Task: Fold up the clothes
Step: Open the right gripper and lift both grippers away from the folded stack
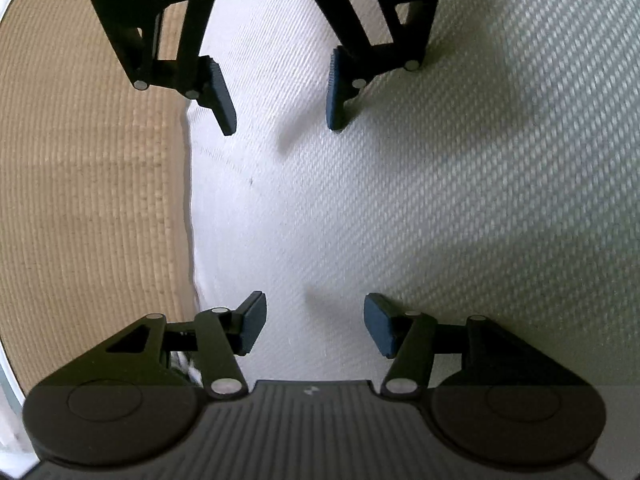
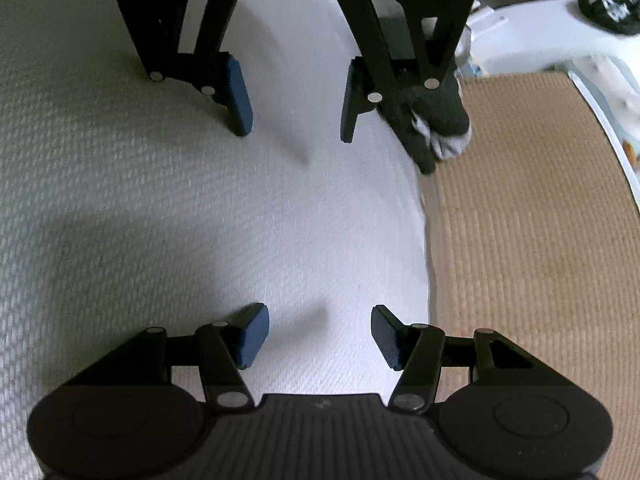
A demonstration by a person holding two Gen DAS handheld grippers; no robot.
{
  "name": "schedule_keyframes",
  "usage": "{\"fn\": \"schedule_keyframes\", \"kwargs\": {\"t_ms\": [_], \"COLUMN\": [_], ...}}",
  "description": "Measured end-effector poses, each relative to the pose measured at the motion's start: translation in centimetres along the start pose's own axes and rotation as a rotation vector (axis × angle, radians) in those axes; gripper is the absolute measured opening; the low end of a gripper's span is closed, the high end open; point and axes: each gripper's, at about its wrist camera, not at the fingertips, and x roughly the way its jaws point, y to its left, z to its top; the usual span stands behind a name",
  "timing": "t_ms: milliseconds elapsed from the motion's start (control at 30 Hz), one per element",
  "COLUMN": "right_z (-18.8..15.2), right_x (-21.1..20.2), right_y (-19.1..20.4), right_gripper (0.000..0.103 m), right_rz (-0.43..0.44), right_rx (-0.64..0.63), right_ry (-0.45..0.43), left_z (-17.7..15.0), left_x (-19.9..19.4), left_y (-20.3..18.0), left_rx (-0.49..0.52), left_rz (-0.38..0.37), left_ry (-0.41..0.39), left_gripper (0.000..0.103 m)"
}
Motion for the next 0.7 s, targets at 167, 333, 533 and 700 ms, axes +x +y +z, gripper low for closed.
{"fn": "schedule_keyframes", "kwargs": {"t_ms": [167,333,533,700], "right_z": [-2.2,-4.3,-6.1,-7.1], "right_x": [-0.8,-1.4,-2.3,-2.6], "right_y": [0.3,0.4,0.6,0.5], "right_gripper": [0.061,0.061,0.061,0.061], "right_rz": [-0.004,-0.006,-0.010,-0.015], "right_rx": [0.010,0.021,0.033,0.054], "right_ry": [0.028,0.057,0.088,0.115], "left_z": [1.9,4.1,5.8,6.8], "left_x": [1.1,1.2,1.6,0.7], "left_y": [1.5,1.6,1.7,1.2], "left_rx": [-0.009,0.002,0.006,-0.016], "left_rz": [-0.010,-0.005,-0.007,-0.015], "left_ry": [-0.028,-0.052,-0.067,-0.076], "left_gripper": [0.058,0.059,0.058,0.058]}}
